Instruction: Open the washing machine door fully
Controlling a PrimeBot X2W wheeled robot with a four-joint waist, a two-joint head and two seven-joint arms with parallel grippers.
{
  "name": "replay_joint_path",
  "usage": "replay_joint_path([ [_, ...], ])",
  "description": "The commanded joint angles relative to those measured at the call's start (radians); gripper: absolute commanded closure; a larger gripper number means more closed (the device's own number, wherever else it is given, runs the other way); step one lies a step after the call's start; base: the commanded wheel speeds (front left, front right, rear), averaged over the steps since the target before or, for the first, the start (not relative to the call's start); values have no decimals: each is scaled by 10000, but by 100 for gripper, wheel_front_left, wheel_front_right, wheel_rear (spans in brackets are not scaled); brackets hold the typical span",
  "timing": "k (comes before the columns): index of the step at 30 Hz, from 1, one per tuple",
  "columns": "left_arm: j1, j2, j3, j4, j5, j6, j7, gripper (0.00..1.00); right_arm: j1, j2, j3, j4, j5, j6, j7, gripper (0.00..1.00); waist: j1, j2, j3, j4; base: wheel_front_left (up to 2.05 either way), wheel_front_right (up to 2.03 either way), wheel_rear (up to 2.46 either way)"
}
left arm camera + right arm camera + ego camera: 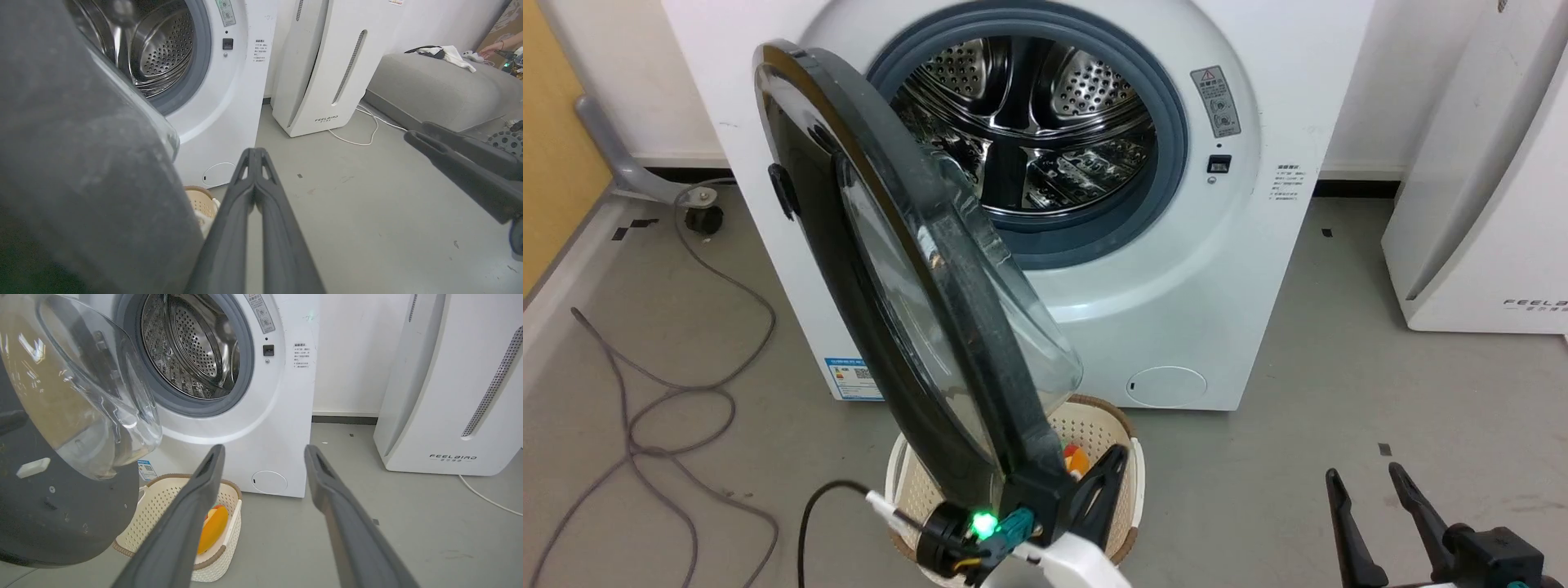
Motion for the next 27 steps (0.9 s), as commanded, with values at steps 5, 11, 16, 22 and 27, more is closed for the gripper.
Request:
replay_joint_path([
  [5, 962, 574, 404, -676, -22, 702, -66, 100, 117, 34, 32, 8, -29, 50, 40, 0, 0, -1, -59, 137, 0, 0, 0],
  [11, 1956, 991, 615, -1731, 24, 1331, 52, 100, 190, 34, 33, -13, -29, 50, 28, 0, 0, -1, -124, 395, 0, 0, 0],
  [16, 2713, 1369, 947, -2621, 60, 1889, 140, 100, 302, 34, -73, -76, -6, 50, -3, 0, 0, -1, -145, 869, 0, 0, 0],
  [22, 3223, 1791, 1329, -3284, 138, 2323, 249, 100, 339, 34, -206, -147, 8, 50, -33, 0, 0, -1, -100, 1484, 0, 0, 0],
  [27, 3521, 2127, 1911, -3579, 131, 2746, 220, 100, 290, 34, -304, -161, 55, 50, -53, 0, 0, -1, -45, 2074, 0, 0, 0],
])
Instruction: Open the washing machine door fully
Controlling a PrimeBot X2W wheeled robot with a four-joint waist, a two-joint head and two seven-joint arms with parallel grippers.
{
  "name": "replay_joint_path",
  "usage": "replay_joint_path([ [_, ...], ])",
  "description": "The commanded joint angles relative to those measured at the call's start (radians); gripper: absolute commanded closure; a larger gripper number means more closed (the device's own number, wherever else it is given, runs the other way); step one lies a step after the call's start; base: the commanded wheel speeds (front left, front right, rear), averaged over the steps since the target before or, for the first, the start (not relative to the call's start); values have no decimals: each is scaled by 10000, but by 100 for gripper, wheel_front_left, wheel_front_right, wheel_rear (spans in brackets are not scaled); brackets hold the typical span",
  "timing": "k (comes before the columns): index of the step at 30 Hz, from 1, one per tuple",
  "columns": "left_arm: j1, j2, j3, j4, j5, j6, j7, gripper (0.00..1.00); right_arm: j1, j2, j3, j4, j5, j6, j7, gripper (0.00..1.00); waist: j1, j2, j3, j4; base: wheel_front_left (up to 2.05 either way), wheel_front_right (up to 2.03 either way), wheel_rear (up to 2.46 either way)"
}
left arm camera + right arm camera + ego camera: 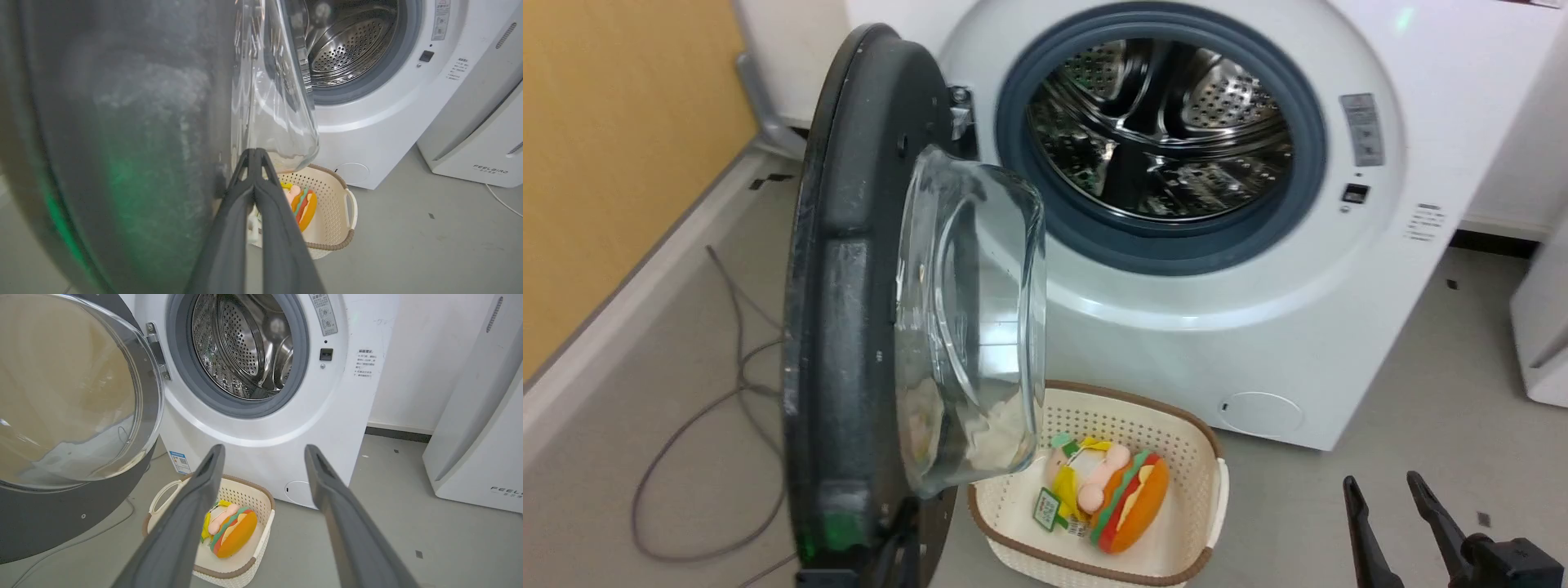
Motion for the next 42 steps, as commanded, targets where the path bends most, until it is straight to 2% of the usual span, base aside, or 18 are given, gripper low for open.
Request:
replay_joint_path([
  [1, 149, 153, 249, -44, -3, 141, -72, 100, 51, 22, -15, -28, 102, 50, -46, 0, 0, -1, 42, 344, 0, 0, 0],
  [9, 331, 673, 1436, 165, -257, 543, -422, 100, -43, 22, -11, 14, 152, 50, -79, 0, 0, -1, 98, 810, 0, 0, 0],
  [17, -269, 1254, 2814, 1196, -839, 384, -1077, 100, -172, 22, 55, 42, 126, 50, -69, 0, 0, -1, 250, 756, 0, 0, 0],
  [20, -699, 1452, 3327, 1833, -1155, 160, -1427, 100, -223, 22, 27, 56, 130, 50, -73, 0, 0, -1, 321, 661, 0, 0, 0],
  [26, -1964, 1959, 3982, 3796, -1635, -648, -2185, 100, -298, 22, -22, 112, 169, 50, -99, 0, 0, -1, 431, 509, 0, 0, 0],
  [33, -3444, 2231, 4483, 6346, -1984, -1474, -2910, 100, -390, 22, 21, 198, 194, 50, -96, 0, 0, -1, 482, 370, 0, 0, 0],
  [38, -4164, 2282, 4874, 7742, -2015, -1860, -3105, 100, -445, 22, 51, 219, 183, 50, -82, 0, 0, -1, 475, 252, 0, 0, 0],
  [42, -4326, 2224, 5255, 8052, -1786, -2048, -3130, 100, -419, 22, 15, 236, 199, 50, -92, 0, 0, -1, 413, 170, 0, 0, 0],
])
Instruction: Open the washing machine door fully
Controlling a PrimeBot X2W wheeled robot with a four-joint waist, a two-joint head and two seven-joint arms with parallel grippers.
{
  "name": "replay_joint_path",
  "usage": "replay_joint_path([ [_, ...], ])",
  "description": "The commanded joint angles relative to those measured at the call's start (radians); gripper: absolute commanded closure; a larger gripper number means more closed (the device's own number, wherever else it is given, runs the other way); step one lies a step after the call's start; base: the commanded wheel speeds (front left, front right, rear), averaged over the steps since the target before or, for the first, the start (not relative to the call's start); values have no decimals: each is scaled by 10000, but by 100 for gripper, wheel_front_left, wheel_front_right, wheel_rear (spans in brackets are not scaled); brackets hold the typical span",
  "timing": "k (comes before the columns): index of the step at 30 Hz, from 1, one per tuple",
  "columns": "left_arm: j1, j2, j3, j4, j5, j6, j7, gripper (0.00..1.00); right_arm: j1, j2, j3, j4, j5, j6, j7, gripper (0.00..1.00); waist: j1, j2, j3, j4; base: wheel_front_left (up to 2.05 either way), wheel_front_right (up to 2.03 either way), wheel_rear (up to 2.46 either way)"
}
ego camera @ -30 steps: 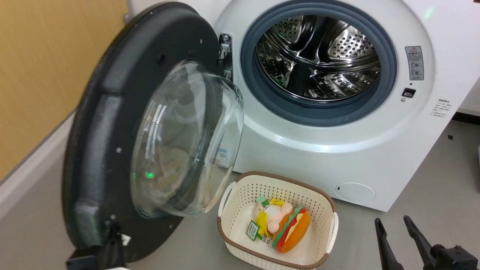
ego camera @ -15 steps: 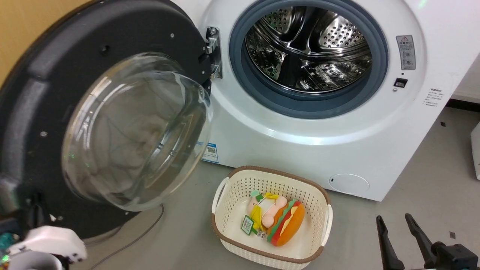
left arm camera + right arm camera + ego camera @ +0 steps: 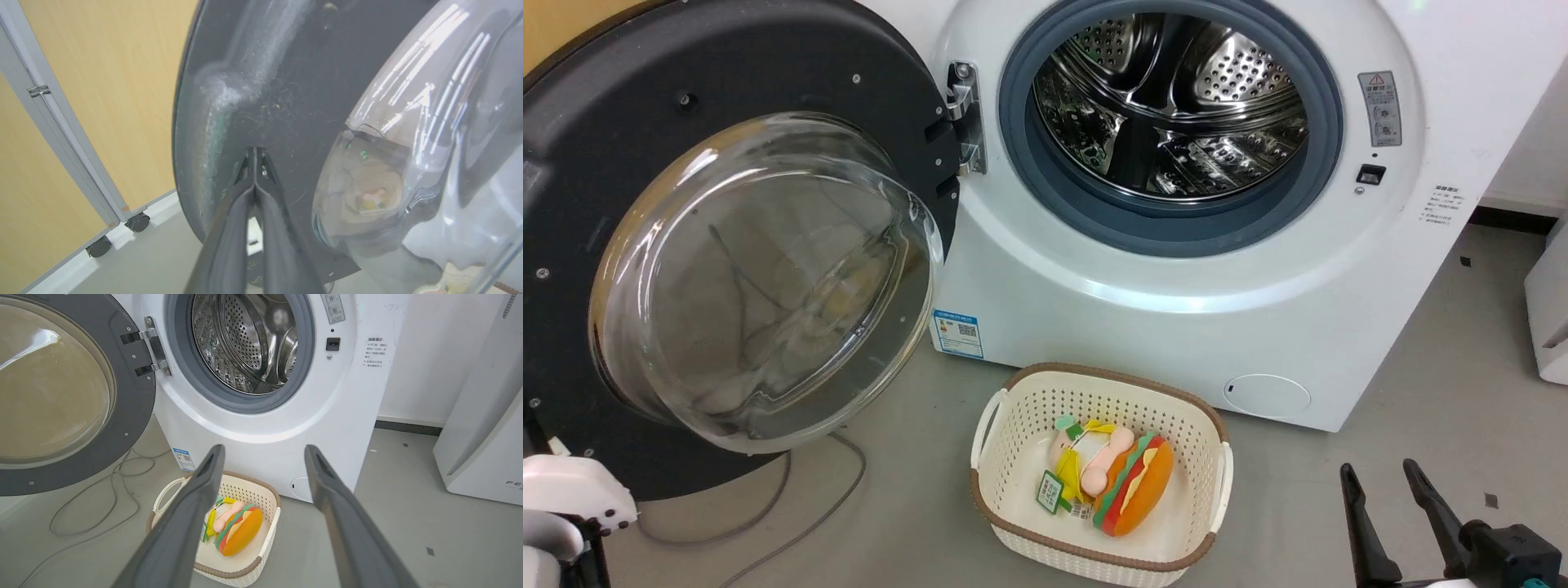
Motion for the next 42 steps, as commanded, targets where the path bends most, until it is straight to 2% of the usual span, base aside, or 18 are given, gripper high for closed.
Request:
replay_joint_path([
  [1, 26, -57, 302, -54, 167, -13, -50, 100, -90, 20, -11, 35, 45, 50, -69, 0, -1, 0, -54, -48, 0, 0, 0],
  [5, 762, -560, 789, -583, 526, -67, -52, 100, -45, 20, 14, 77, 89, 50, -108, 0, -1, 0, -153, -138, 0, 0, 0],
  [10, 2179, -1479, 1242, -1878, 938, -73, -53, 100, 22, 20, 31, 177, 167, 50, -191, 0, -1, 0, -328, -180, 0, 0, 0],
  [16, 3786, -2687, 1020, -3627, 1498, -257, -54, 100, 37, 20, -6, 218, 106, 50, -240, 0, -1, 0, -456, -205, 0, 0, 0],
  [17, 4002, -2852, 914, -3776, 1552, -293, -54, 87, 32, 20, 1, 214, 90, 50, -231, 0, -1, 0, -462, -228, 0, 0, 0],
  [18, 4153, -2966, 807, -3941, 1649, -320, -54, 56, 26, 20, 5, 204, 72, 50, -222, 0, -1, 0, -465, -251, 0, 0, 0],
  [19, 4263, -3054, 701, -4073, 1730, -360, -54, 17, 18, 20, 11, 189, 41, 50, -219, 0, -1, 0, -476, -285, 0, 0, 0],
  [20, 4339, -3126, 575, -4221, 1857, -385, -54, 0, 19, 20, 21, 175, 16, 50, -207, 0, -1, 0, -483, -316, 0, 0, 0],
  [29, 4310, -3508, -757, -5074, 2932, -699, -54, 0, -41, 20, 275, -75, -475, 50, -20, 0, -1, 0, -498, -938, 0, 0, 0],
  [35, 3925, -3631, -1544, -4776, 3435, -821, -54, 0, -43, 20, 493, -374, -620, 50, 96, 0, -1, 0, -515, -1541, 0, 0, 0],
  [42, 3410, -3595, -1983, -4302, 3658, -1003, -20, 0, 11, 20, 579, -485, -746, 50, 223, 0, -1, 0, -521, -2083, 0, 0, 0],
])
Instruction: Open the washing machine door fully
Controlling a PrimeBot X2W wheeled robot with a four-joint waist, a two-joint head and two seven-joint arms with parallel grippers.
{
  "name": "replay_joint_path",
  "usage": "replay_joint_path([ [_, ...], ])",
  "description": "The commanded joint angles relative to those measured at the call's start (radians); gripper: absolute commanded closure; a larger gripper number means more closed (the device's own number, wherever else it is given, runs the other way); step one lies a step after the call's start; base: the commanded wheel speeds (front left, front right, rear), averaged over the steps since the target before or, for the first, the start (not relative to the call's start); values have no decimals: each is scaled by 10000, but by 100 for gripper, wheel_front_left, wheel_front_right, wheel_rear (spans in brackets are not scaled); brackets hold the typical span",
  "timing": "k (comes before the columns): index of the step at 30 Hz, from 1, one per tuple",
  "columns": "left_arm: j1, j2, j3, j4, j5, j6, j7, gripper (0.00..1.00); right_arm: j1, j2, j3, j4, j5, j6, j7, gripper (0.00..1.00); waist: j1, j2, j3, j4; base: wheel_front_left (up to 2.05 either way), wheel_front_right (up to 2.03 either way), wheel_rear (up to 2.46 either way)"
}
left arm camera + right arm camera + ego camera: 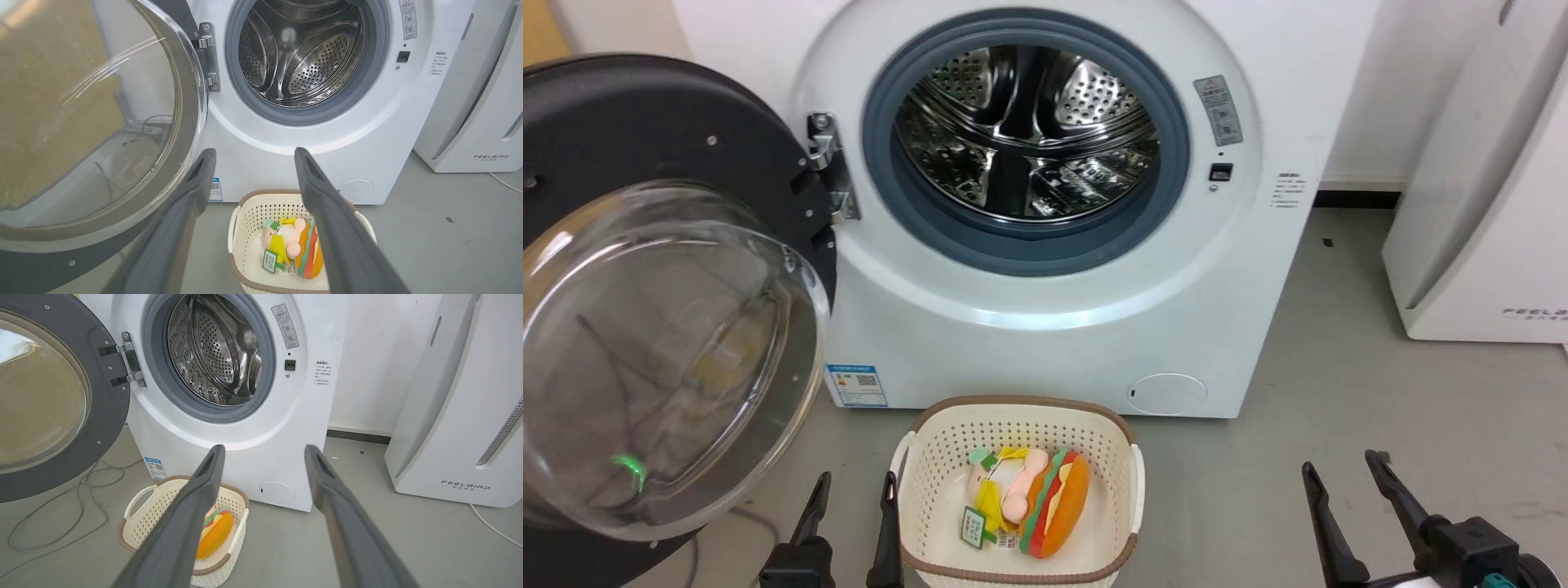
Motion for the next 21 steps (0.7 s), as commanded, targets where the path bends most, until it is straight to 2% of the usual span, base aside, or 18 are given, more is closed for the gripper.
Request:
replay_joint_path([
  [1, -125, 48, 1, 62, 15, -29, -21, 0, 15, 17, 26, -41, -97, 50, 45, 0, 0, 0, -6, -175, 0, 0, 0],
  [13, -168, 104, -182, 298, -39, -72, -13, 0, 117, 17, 120, 77, -22, 50, 57, 0, 0, 0, 59, -489, 0, 0, 0],
  [14, -44, 39, -199, 274, -23, -80, 7, 100, 42, 0, 115, 68, -22, -8, 84, 100, 0, 0, 65, -502, 0, 0, 0],
  [21, -84, -2, -121, 194, 40, -141, 127, 100, -31, -1, 107, 80, -48, -14, 130, 100, 0, 0, 84, -501, 0, 0, 0],
])
